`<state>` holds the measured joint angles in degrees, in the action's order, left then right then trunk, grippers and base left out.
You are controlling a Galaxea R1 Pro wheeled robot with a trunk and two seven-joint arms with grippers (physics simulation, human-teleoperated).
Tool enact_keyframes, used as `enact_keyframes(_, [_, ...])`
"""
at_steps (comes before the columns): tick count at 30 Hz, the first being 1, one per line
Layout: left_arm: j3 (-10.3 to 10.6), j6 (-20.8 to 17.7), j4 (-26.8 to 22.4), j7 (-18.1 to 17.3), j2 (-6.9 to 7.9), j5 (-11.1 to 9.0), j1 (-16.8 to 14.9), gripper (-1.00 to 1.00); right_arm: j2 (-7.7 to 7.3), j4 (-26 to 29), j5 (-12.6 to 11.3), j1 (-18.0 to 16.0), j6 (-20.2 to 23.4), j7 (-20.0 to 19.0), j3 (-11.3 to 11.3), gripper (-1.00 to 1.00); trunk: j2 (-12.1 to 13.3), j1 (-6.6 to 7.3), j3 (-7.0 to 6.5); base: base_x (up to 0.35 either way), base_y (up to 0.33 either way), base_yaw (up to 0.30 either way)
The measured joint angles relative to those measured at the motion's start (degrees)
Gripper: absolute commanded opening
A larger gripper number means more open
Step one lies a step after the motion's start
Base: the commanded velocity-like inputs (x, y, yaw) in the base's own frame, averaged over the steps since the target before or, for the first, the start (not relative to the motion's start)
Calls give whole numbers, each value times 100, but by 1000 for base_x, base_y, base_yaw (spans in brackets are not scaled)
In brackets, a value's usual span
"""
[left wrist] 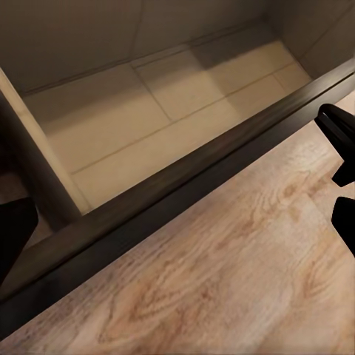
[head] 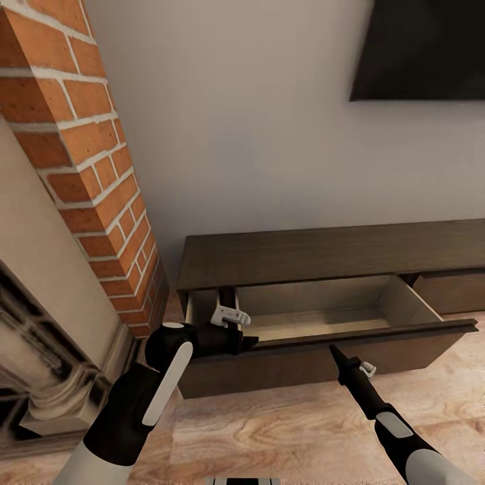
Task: Place each of the two pumpkins and all three candles from the living room inside a cabinet in the living room (use any cabinet), then make sure every cabinet is closed, and position the cauldron so it is next to a table in the living room.
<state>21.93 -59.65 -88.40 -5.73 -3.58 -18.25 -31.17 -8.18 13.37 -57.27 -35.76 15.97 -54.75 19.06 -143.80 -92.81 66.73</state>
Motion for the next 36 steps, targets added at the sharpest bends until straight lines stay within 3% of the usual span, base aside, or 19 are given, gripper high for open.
enact_keyframes(36, [0,0,0,0,0,0,0,100,-1,-3,2,1,-11,1,40,-100,0,0,0,-46,0,0])
